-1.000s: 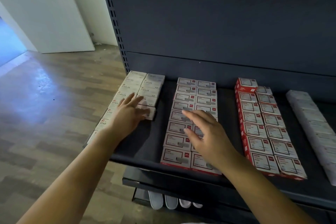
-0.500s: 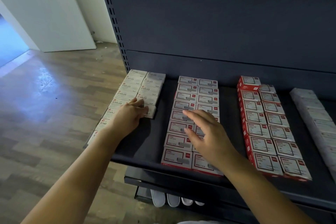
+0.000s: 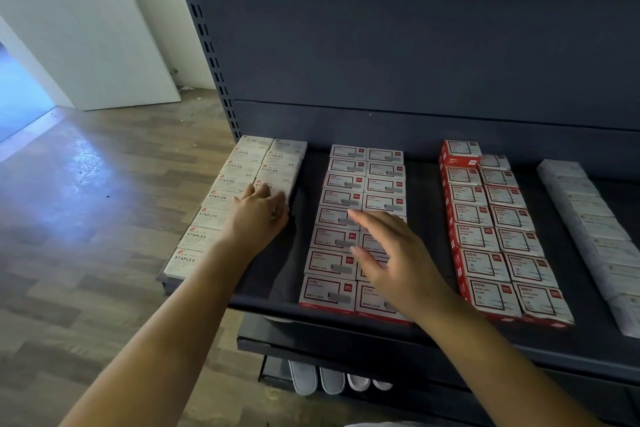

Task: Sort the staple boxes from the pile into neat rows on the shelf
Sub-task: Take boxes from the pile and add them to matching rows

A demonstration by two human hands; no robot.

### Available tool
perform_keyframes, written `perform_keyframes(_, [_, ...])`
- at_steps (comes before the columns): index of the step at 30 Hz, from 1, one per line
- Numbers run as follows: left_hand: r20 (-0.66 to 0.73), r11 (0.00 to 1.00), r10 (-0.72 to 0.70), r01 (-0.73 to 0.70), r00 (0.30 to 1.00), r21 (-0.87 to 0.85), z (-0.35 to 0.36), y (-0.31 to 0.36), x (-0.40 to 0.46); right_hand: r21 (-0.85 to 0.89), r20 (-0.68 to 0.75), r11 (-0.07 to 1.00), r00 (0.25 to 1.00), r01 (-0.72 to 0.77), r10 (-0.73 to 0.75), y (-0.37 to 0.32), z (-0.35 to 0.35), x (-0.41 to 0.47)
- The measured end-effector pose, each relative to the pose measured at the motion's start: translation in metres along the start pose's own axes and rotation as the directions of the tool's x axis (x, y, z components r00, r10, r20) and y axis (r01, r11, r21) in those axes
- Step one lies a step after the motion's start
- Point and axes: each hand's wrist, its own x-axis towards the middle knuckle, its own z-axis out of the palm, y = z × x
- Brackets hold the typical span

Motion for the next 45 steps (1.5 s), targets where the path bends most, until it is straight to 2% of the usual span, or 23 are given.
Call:
perform_keyframes(4, [0.052,0.995,-0.086,0.084,0.995,0.048,0.001,0.008,-0.001,-0.012,-0.009,1.000,1.000,0.012,-0.012,0.000,-0.004,-0.005])
perform_keyframes(9, [0.039,0.991,-0.129,0.128,0.991,0.026,-0.006,0.027,-0.014,0.022,-0.010,1.000,1.000,0.009,-0.009,0.008,-0.016,-0.023])
perform_keyframes(11, [0.021,0.998,-0.065,0.064,0.998,0.009,-0.007,0.049,-0.025,0.016,-0.032,1.000,0.999,-0.006,0.006,0.017,-0.023,-0.032])
perform_keyframes(15, [-0.061,0.978,0.177,-0.182,0.982,-0.099,-0.008,0.120,-0.049,-0.036,-0.111,0.999,0.994,-0.022,0.018,0.040,-0.042,-0.049])
perform_keyframes(18, [-0.020,0.962,0.248,-0.249,0.968,-0.111,0.004,0.176,-0.059,-0.091,-0.154,0.995,0.988,-0.050,0.035,0.060,-0.060,-0.063])
perform_keyframes(21, [-0.041,0.947,0.320,-0.321,0.947,-0.030,0.012,0.231,-0.063,-0.123,-0.142,0.989,0.988,-0.079,0.062,0.081,-0.087,-0.081])
perform_keyframes(24, [-0.056,0.939,0.342,-0.343,0.938,-0.006,0.017,0.280,-0.066,-0.104,-0.117,0.990,0.990,-0.094,0.082,0.101,-0.119,-0.105])
perform_keyframes(29, [-0.017,0.938,0.343,-0.342,0.939,0.056,0.033,0.353,-0.071,-0.098,-0.175,0.988,0.979,-0.122,0.104,0.140,-0.169,-0.139])
perform_keyframes(33, [0.005,0.908,0.410,-0.408,0.912,0.093,0.048,0.403,-0.070,-0.077,-0.224,0.993,0.972,-0.093,0.074,0.171,-0.205,-0.165])
perform_keyframes(42, [0.062,0.901,0.432,-0.434,0.900,0.012,0.088,0.492,-0.061,-0.041,-0.313,0.990,0.943,-0.136,0.117,0.245,-0.273,-0.212])
perform_keyframes(45, [0.056,0.899,0.437,-0.438,0.898,0.003,0.093,0.509,-0.049,-0.097,-0.354,0.988,0.932,-0.122,0.080,0.269,-0.299,-0.210])
